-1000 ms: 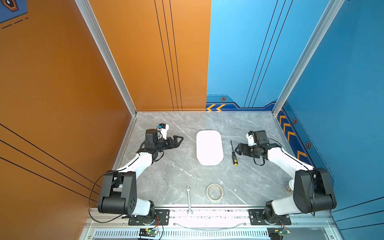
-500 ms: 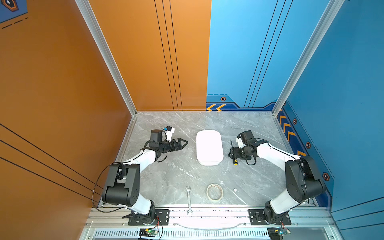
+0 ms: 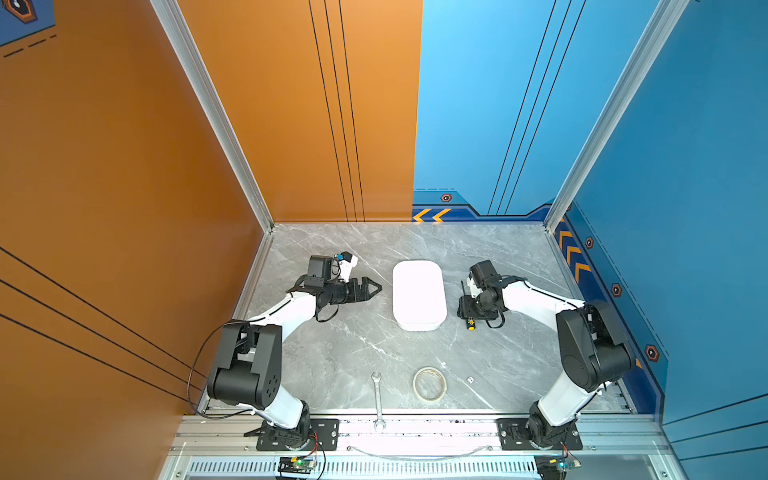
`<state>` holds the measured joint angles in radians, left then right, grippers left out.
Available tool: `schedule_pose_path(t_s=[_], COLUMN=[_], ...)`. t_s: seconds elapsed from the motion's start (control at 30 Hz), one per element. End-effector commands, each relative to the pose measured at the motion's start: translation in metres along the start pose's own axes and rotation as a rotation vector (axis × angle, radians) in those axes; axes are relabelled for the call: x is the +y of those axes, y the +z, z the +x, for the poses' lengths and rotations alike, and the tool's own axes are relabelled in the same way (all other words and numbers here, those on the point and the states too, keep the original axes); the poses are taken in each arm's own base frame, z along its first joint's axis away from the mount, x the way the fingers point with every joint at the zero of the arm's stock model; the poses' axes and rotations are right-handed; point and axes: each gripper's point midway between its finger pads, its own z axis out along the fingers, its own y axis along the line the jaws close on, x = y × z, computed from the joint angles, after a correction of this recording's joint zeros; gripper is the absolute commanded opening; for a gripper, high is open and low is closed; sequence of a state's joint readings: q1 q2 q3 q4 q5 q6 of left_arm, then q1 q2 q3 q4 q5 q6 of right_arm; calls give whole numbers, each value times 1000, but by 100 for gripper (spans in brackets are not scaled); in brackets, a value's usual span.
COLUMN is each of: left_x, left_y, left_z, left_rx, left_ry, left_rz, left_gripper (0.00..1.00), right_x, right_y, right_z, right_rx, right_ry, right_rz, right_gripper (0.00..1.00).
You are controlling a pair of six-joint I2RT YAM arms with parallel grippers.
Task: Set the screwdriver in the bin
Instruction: 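Close the right gripper on the screwdriver handle while the left gripper hovers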
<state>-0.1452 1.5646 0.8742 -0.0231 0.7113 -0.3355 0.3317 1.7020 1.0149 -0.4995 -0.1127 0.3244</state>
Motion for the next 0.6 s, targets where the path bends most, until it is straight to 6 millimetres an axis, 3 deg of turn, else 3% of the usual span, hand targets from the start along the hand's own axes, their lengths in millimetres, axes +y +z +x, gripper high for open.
schedule_pose_path(t_s=[0.0, 0.4, 0.57], left_x=[-3, -4, -5], left_y=[2, 3, 2], left_z=[0, 0, 0], left_rx=[17, 17, 18], left_ry=[22, 25, 24], left_rz=[4, 2, 6], left_gripper=[98, 98, 98], right_x=[-5, -9, -10], right_y=[0, 9, 10], right_z=[2, 8, 9], right_rx=[26, 66, 76], right_ry=[10, 14, 17], right_rz=[51, 72, 74], right_gripper=[57, 38, 23])
